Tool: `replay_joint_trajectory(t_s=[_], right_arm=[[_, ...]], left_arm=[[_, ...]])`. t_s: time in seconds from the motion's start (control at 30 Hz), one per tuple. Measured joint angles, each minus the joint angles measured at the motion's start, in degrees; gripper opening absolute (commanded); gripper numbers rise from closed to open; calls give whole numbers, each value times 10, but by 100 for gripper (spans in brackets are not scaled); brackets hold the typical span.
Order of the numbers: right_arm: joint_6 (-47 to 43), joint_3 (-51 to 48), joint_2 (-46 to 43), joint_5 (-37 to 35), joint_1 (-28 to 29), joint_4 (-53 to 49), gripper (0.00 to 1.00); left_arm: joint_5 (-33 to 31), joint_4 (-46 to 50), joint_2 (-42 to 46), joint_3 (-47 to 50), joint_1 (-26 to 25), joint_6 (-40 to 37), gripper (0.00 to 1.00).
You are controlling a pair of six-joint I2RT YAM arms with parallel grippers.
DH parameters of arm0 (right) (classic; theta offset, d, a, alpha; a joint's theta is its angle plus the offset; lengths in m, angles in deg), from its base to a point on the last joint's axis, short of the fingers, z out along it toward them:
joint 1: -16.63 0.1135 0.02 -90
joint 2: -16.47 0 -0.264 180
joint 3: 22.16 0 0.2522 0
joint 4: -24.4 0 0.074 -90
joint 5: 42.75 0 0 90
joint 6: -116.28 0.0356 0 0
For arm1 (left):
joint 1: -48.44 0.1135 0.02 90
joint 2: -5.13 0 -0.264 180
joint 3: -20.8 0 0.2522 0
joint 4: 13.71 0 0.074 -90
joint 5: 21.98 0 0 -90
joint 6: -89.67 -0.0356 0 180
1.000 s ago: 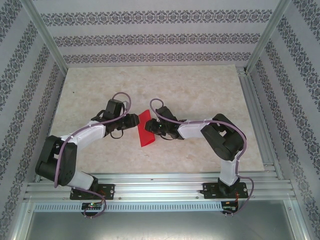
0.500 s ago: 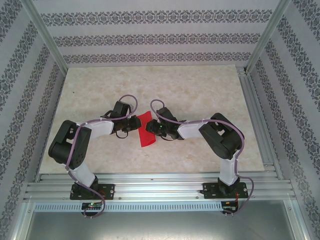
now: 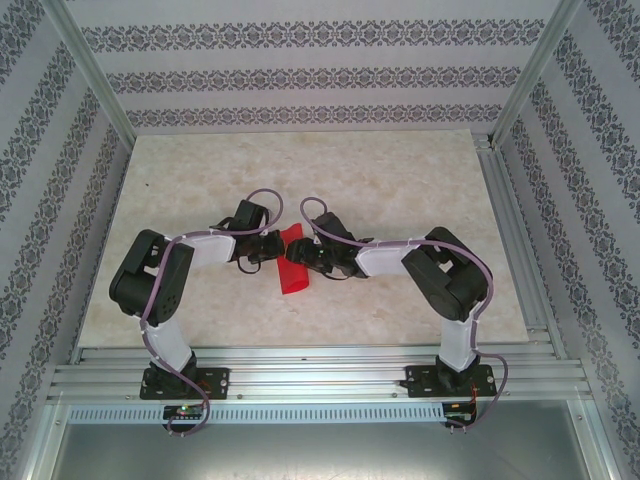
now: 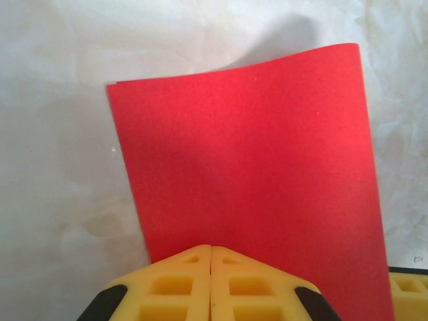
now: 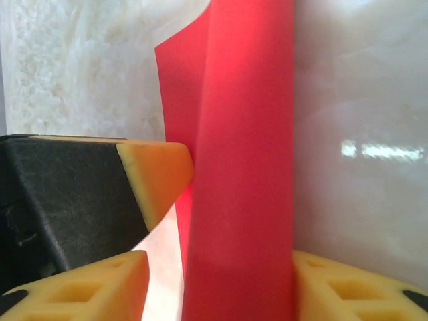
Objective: Fold a paper plane with a square sheet of paper (pick it up from the middle)
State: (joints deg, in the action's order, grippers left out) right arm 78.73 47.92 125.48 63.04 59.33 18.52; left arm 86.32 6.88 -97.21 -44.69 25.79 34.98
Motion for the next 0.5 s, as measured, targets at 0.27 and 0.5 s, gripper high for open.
replay_joint_trajectory(t_s=[0.27,0.5], right_arm=[[-77,30,-24,2,-18,-123,64],[-121,82,5,41,-35,-161,61]], left_arm=[[1,14,-6,-12,0,-22,7],[4,19,-13,-22,0,-34,6]])
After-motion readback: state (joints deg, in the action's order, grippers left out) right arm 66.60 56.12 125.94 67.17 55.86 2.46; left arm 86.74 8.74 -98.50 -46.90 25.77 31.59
